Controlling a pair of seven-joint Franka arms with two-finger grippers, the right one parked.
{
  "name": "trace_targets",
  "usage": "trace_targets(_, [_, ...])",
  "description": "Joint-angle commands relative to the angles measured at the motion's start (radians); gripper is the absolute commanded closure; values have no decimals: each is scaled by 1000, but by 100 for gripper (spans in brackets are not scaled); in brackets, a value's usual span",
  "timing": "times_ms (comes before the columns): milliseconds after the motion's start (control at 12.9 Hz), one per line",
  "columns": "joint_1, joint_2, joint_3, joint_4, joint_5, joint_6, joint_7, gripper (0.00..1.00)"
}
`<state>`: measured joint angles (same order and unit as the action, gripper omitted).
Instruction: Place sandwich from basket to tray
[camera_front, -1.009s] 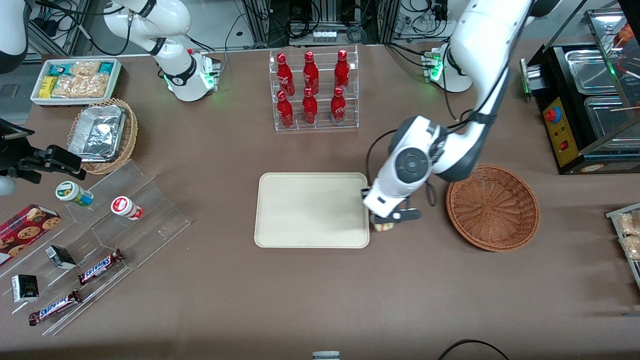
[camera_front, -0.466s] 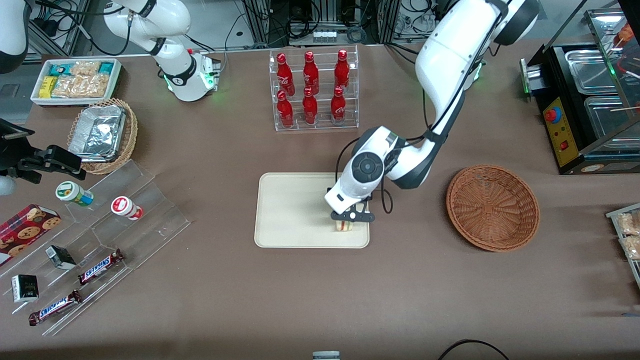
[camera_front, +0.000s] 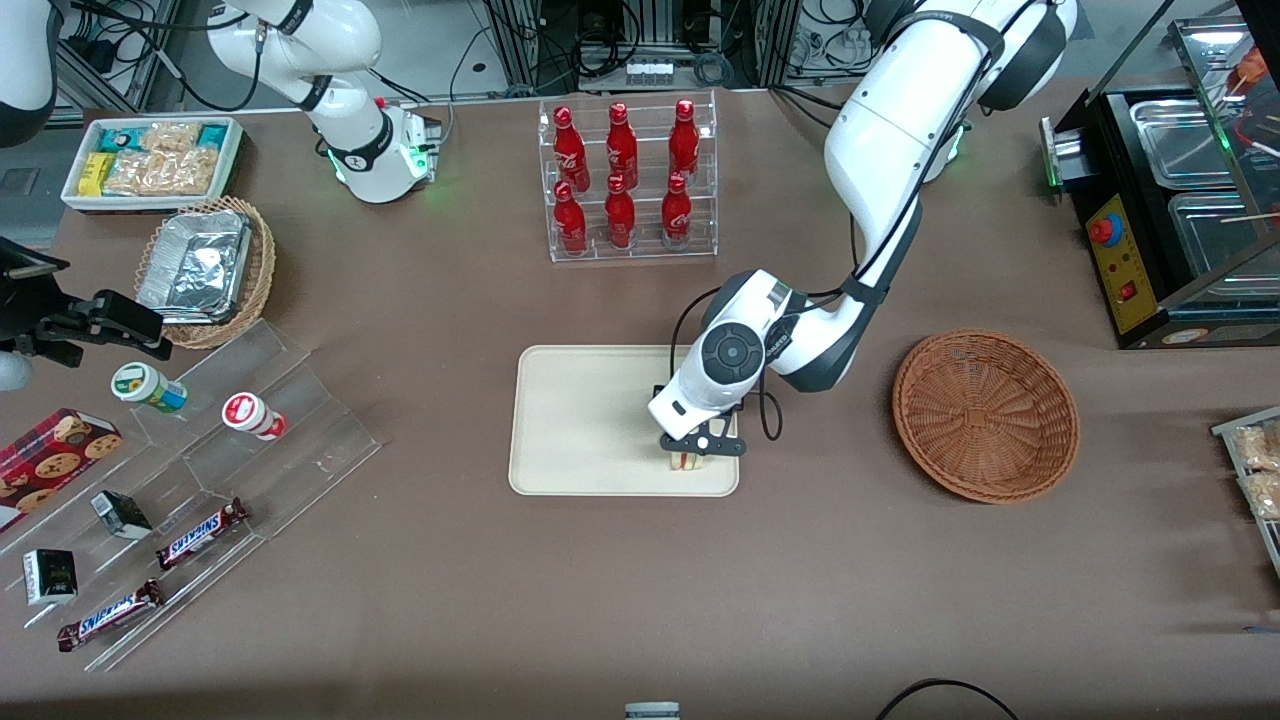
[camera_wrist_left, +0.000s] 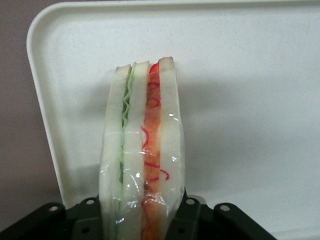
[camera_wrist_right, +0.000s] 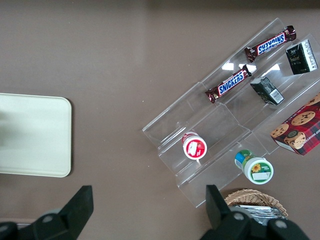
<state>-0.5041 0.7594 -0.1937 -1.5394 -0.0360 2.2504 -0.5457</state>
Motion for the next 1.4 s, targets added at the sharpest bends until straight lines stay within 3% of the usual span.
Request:
trace_targets(0, [-2, -3, 4, 25, -5, -11, -5, 0])
trace_targets(233, [13, -127, 13, 2, 5, -87, -104, 0])
trace_targets(698, [25, -369, 199, -1, 1, -365, -103, 0])
trace_targets(1009, [25, -455, 325, -25, -7, -443, -31, 0])
trace_targets(1319, [261, -615, 234, -146, -5, -465, 148, 0])
